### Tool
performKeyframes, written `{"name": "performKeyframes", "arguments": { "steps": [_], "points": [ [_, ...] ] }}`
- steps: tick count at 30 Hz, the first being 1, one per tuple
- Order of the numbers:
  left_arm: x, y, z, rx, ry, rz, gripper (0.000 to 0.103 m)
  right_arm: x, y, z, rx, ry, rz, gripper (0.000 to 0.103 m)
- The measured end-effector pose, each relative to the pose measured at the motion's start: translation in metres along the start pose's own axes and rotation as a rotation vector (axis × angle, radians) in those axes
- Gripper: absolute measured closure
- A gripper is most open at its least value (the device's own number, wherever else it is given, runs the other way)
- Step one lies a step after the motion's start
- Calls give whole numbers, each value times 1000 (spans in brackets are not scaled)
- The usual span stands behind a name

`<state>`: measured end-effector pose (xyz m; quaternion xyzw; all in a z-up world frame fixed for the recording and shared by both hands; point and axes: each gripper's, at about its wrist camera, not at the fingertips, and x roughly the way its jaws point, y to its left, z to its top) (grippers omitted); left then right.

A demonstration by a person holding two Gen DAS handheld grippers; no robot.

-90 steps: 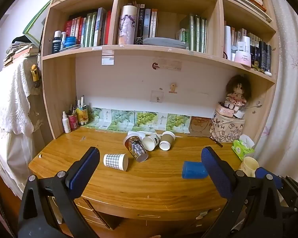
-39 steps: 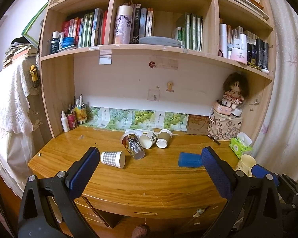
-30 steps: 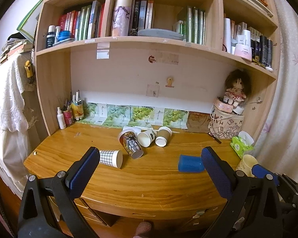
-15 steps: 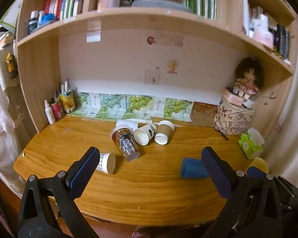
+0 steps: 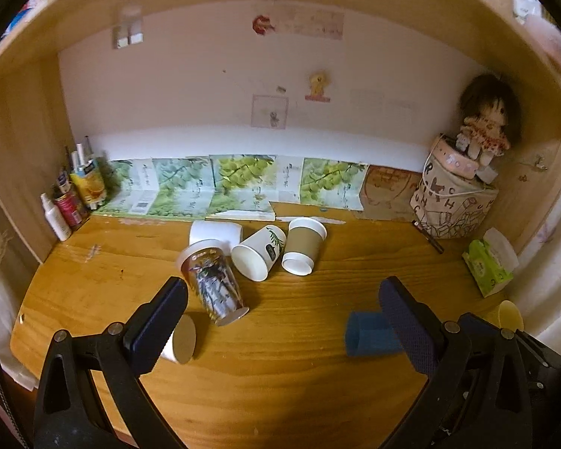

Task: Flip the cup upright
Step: 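Move the left gripper down toward the brown-sleeved paper cup lying sideways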

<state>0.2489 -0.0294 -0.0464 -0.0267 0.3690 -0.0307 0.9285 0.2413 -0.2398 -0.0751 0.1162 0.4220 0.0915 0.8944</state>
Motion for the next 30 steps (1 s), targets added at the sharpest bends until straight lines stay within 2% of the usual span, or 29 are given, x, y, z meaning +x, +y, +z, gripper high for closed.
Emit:
{"name": "performKeyframes", "arguments": {
  "steps": [7, 10, 14, 23, 30],
  "points": [
    [50, -8, 24, 40, 104, -23, 1, 42, -7, 24, 17, 99, -29, 30],
    [73, -13, 32, 50, 168, -67, 1, 59, -10, 32, 21, 133, -39, 29],
    [99, -19, 40, 60, 229, -86, 1, 79, -15, 37, 40, 172, -51, 30],
    [160, -25, 46, 77, 368, -103, 1, 130, -38, 45, 129, 249, -50, 29],
    [201, -33, 43, 101, 462, -100, 1, 161, -52, 38, 180, 299, -57, 30]
  ]
}}
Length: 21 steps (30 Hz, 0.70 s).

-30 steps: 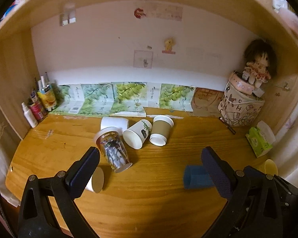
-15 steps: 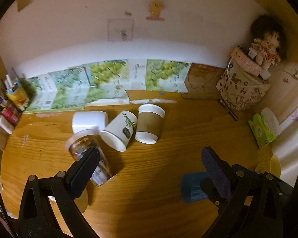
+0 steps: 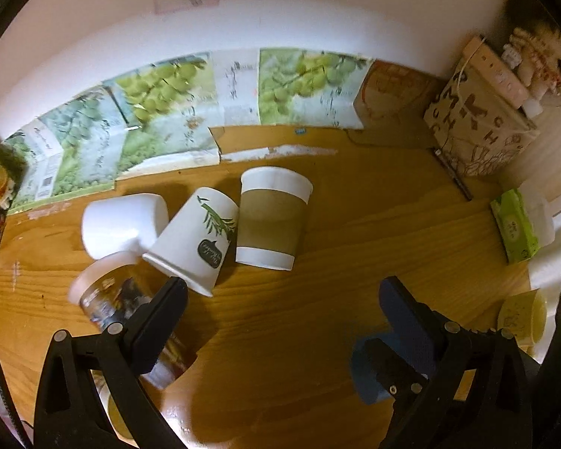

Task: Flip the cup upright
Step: 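Move the left gripper down toward the brown-sleeved paper cup lying sideways, then close the left gripper around the brown-sleeved cup's body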

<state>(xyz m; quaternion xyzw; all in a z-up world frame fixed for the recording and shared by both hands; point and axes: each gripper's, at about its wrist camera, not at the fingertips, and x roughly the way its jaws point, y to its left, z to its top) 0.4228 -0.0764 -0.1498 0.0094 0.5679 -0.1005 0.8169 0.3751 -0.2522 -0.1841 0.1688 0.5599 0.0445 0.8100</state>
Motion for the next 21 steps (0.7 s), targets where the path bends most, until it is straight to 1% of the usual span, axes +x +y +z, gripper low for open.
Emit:
{"name": "performKeyframes", "arguments": {
  "steps": [5, 9, 14, 16, 20, 21],
  "points": [
    [29, 2, 9, -33, 66, -1, 1, 14, -5, 2, 18, 5, -10, 30],
    [48, 1, 15, -41, 99, 22, 1, 21, -10, 3, 38, 8, -22, 30],
    [72, 1, 21, -61, 173, 36, 2, 25, -15, 4, 53, 6, -39, 30],
    [77, 1, 24, -73, 183, 28, 2, 27, -17, 5, 60, 6, -45, 30],
    [86, -2, 28, -70, 198, 35, 2, 30, -21, 5, 58, 4, -45, 30],
    [89, -3, 29, -67, 211, 44, 3, 31, -21, 5, 58, 6, -45, 30]
  ]
}}
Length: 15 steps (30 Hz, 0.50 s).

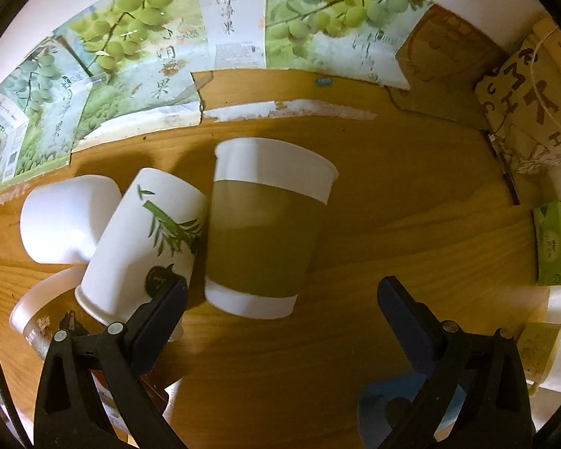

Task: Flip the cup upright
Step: 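Close the left gripper around the brown-sleeved cup's body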

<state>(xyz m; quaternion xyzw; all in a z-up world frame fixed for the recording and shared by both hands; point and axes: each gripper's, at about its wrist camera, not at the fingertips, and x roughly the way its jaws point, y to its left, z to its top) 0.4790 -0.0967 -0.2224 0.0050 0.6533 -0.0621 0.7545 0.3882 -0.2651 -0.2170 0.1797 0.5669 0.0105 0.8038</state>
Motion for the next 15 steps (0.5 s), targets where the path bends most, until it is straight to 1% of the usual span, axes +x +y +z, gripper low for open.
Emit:
{"name": "performKeyframes", "arguments": {
  "steps": [6, 8, 10, 11, 13, 14, 15],
  "points": [
    [12, 3, 7, -37, 38, -8, 16, 1, 1, 1, 0, 2, 1, 30],
    [14, 4, 9, -44, 45, -4, 17, 0, 1, 0, -1, -3, 0, 30],
    [16, 4, 10, -44, 45, 1, 22, -1, 2, 0, 1, -5, -1, 30],
    [16, 3, 10, -41, 45, 14, 28, -3, 1, 0, 2, -6, -1, 30],
    [18, 0, 13, -39, 43, 23, 32, -5, 1, 0, 7, -11, -1, 30],
    [18, -2, 13, -36, 43, 24, 38, -5, 1, 0, 8, -14, 0, 30],
    [19, -3, 14, -36, 45, 22, 41, -5, 1, 0, 11, -17, 2, 30]
  ]
}}
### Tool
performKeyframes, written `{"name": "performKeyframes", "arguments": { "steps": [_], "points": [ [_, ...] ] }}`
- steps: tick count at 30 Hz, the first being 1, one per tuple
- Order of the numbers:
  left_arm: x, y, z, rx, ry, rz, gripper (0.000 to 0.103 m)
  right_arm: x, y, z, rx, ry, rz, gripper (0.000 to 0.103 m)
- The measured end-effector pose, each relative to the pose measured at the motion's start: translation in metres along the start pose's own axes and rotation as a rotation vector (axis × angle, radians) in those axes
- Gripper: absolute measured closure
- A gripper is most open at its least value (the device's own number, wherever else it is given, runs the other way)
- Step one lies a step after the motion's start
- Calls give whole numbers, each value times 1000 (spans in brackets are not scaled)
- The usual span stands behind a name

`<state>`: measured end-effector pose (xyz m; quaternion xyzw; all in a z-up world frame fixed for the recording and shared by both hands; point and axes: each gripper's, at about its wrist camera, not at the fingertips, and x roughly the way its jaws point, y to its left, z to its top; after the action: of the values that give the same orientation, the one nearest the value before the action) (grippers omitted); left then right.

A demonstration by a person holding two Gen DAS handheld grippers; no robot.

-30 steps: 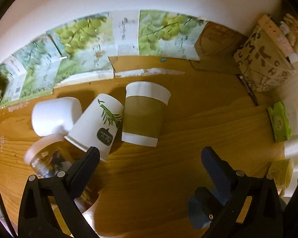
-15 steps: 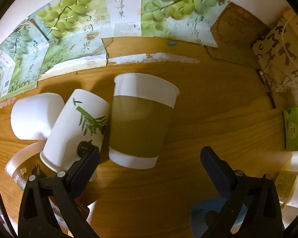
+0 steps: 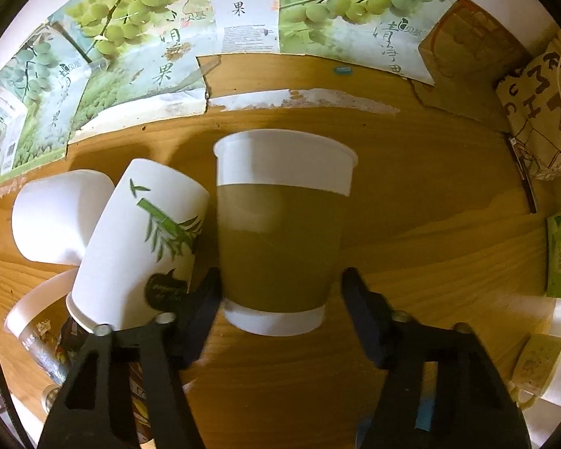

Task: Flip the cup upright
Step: 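Close the left gripper around the brown-sleeved cup's body, then lift the cup with the left gripper and roll the gripper over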

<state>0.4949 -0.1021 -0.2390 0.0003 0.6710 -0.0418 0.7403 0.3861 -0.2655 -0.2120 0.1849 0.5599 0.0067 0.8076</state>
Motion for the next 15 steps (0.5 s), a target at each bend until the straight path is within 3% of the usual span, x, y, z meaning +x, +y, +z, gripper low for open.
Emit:
{"name": "performKeyframes", "arguments": {
  "steps": [15],
  "points": [
    [-24, 10, -13, -18, -17, -41, 42, -17, 3, -13, -24, -32, 19, 30]
  ]
}}
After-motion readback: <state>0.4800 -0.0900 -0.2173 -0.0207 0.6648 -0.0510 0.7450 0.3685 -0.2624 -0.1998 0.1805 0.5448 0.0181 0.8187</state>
